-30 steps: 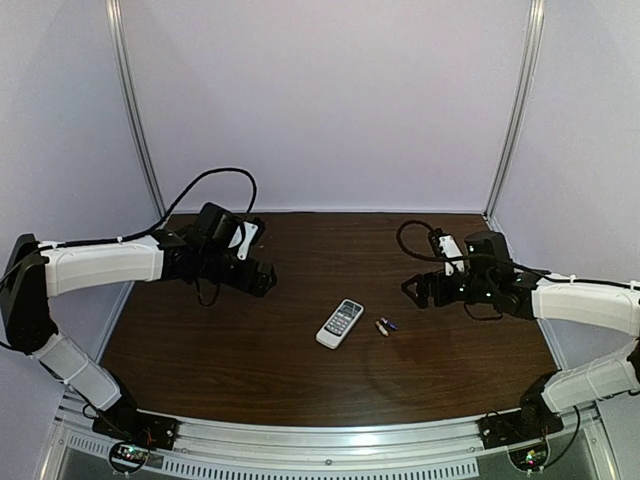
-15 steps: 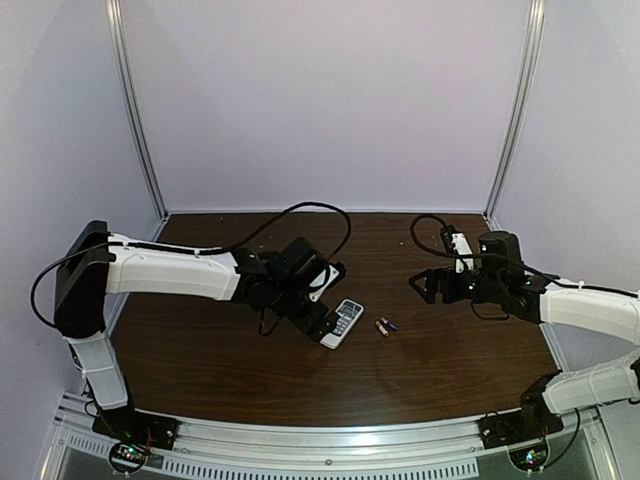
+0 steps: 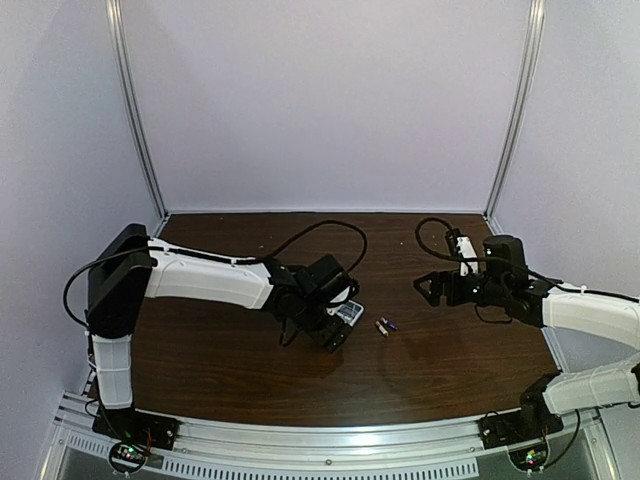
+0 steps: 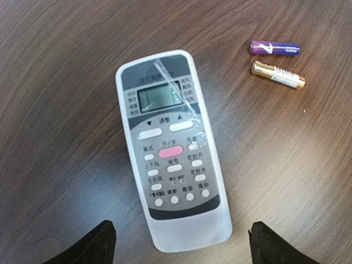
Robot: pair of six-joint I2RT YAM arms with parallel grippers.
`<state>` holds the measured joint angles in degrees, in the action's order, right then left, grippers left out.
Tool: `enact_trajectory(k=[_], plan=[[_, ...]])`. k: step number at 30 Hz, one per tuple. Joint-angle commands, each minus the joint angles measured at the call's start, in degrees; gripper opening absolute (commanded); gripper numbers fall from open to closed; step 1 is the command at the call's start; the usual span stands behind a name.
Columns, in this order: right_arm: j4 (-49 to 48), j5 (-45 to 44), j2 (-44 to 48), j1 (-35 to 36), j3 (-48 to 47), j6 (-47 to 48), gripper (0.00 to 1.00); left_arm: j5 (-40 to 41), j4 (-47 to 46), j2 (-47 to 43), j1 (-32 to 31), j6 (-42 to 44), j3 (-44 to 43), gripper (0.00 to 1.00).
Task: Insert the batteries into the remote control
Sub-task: Pick up the remote control from the center of the board.
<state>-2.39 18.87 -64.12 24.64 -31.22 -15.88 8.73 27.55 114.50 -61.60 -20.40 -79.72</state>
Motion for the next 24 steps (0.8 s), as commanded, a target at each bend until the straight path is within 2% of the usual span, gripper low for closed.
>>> enact_trajectory(k=[1,7,12,20,24], plan=[[-1.0,0.4,0.6,-0.5,1.0,-0.1,1.0,-0.4,1.0,2.9,-0.4,-2.1,-3.0,0.86],[-1.4,0.3,0.7,-0.8,1.2,-0.1,1.0,1.1,3.4,5.9,-1.3,-3.4,-5.1,0.8],[-1.5,0.2,0.6,-1.0,1.3,-0.1,1.0,3.1,6.2,7.8,-1.8,-4.7,-6.5,0.71],[-1.4,-0.2,0.6,-1.1,1.3,-0.1,1.0,3.7,8.8,7.2,-1.9,-5.9,-7.6,0.39],[-1.5,0.2,0.6,-1.1,1.4,-0.3,1.0,4.5,9.0,5.8,-1.8,-6.0,-7.9,0.32]])
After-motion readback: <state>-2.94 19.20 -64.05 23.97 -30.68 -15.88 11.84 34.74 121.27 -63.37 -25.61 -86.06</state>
